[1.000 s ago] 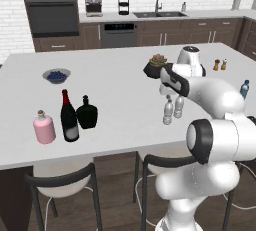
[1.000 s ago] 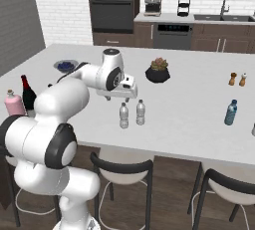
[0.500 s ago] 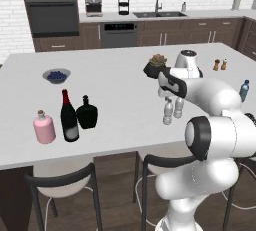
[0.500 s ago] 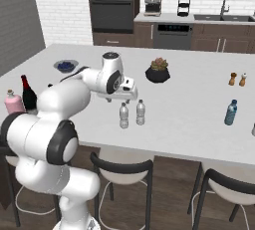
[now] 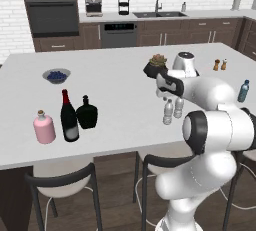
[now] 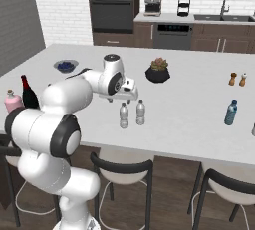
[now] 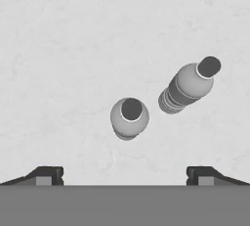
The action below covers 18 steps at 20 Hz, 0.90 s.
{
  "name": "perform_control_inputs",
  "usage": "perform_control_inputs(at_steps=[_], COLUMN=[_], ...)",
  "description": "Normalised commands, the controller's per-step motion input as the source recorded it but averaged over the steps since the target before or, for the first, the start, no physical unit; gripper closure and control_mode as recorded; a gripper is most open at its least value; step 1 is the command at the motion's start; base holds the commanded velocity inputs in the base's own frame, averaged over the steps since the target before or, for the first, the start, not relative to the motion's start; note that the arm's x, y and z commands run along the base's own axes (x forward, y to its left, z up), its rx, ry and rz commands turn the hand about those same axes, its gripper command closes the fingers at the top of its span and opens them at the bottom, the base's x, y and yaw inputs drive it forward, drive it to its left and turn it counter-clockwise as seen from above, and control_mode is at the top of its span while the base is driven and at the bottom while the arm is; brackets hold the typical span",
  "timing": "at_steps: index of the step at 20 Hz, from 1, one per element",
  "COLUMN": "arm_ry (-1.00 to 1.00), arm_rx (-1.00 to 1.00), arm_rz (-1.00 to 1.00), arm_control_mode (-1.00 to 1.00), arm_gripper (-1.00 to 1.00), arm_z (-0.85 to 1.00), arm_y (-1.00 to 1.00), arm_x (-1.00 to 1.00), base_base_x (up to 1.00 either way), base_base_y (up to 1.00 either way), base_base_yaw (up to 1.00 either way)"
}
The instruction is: Move the plastic bottles in the middle to the plastics group, and the glass bottles in the middle to the glass group.
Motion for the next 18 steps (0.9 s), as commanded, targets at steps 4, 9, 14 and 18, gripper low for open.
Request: perform_control_inputs(at_steps=[4, 9, 14, 18], arm_ry=[0.00, 0.00, 0.00, -0.01], arm_rx=[0.00, 0.00, 0.00, 0.00], arm_rz=[0.00, 0.00, 0.00, 0.01], arm_control_mode=[-1.00, -1.00, -1.00, -1.00], arm_gripper=[-1.00, -1.00, -1.00, -1.00], arm_z=[0.00, 0.00, -0.19, -0.39], arm_y=[-0.07, -0.08, -0.02, 0.00], arm_x=[0.32, 0.15, -0.10, 0.00], base_base_x=[0.00, 0.00, 0.00, 0.00], base_base_y=[0.00, 0.00, 0.00, 0.00], base_base_yaw=[0.00, 0.00, 0.00, 0.00])
